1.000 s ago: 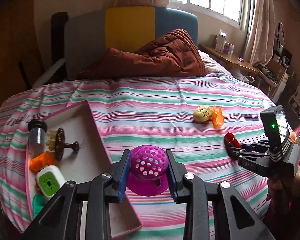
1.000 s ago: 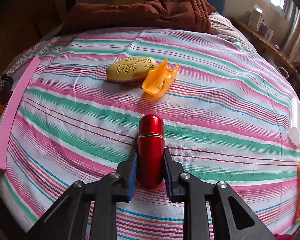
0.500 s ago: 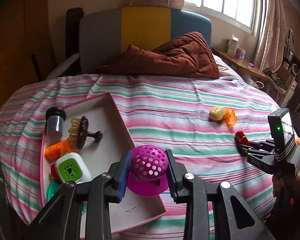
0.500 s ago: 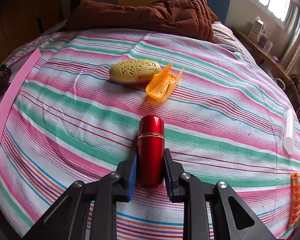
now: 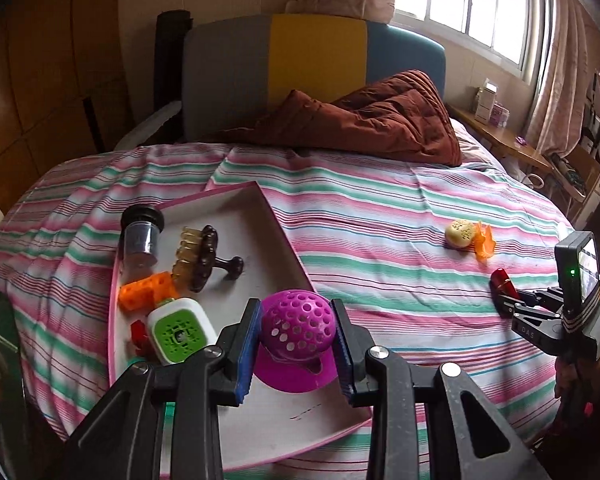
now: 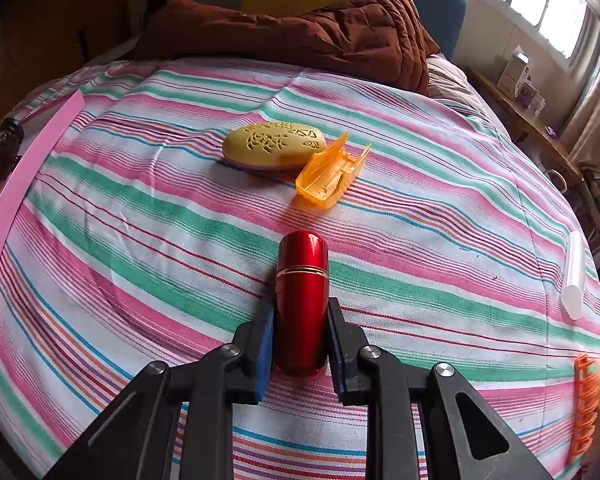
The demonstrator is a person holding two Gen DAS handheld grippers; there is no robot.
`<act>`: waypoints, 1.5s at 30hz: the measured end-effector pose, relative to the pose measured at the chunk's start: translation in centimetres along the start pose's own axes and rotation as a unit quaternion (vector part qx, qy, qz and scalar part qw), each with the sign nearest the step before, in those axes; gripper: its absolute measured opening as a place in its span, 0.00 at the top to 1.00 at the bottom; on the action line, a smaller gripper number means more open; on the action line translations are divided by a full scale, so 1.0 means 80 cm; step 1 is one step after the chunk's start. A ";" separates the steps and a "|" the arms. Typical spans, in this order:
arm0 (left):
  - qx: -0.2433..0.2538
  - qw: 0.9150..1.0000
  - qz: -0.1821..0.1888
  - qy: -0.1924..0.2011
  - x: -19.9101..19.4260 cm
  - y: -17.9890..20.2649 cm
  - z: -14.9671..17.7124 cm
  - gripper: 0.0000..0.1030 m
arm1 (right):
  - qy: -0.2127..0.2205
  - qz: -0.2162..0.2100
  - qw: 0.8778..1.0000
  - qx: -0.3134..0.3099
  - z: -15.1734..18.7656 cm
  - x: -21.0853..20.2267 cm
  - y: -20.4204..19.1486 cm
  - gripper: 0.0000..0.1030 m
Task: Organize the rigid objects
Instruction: 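Carry the purple suction cup over the tray with the left gripper while the right gripper holds the lipstick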
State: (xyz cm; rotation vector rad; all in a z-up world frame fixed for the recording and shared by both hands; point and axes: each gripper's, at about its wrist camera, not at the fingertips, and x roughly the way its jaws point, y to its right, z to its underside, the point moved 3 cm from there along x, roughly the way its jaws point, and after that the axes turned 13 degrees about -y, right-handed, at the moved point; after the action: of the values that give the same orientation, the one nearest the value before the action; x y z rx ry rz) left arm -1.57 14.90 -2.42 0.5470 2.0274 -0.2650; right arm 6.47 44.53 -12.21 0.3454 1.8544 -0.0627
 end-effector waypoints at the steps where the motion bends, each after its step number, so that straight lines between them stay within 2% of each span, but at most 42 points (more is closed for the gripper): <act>1: -0.003 1.000 -0.001 0.000 0.000 -0.004 0.000 0.68 | 0.000 0.001 1.000 0.000 0.000 0.000 0.000 0.76; 11: -0.072 0.997 0.002 0.006 -0.008 -0.091 -0.016 0.68 | 0.000 0.005 1.000 -0.001 -0.002 0.000 -0.001 0.77; 16: -0.092 0.995 0.034 -0.012 0.007 -0.114 -0.029 0.68 | -0.001 0.006 1.000 0.001 -0.003 0.000 -0.001 0.77; 20: -0.077 0.996 0.035 -0.012 0.016 -0.101 -0.043 0.68 | -0.001 0.007 1.000 0.001 -0.004 0.000 -0.001 0.77; 24: -0.039 0.999 -0.002 0.006 0.022 -0.075 -0.062 0.68 | -0.001 0.007 1.000 0.001 -0.004 0.000 -0.002 0.77; 27: -0.020 1.000 -0.007 0.007 0.030 -0.060 -0.071 0.68 | -0.001 0.007 1.000 0.001 -0.004 0.000 -0.001 0.77; 35: 0.012 1.000 -0.005 -0.018 0.055 -0.032 -0.059 0.68 | -0.001 0.007 1.000 0.001 -0.005 0.000 -0.001 0.77; 45: 0.007 0.998 -0.011 -0.061 0.102 -0.033 -0.047 0.68 | 0.000 0.006 1.000 0.002 -0.007 0.000 -0.001 0.77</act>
State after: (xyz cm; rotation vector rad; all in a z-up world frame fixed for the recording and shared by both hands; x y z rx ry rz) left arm -9.19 16.29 -7.72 0.5052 1.9146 -0.3189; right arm 5.97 44.57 -12.03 0.3586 1.8521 -0.0585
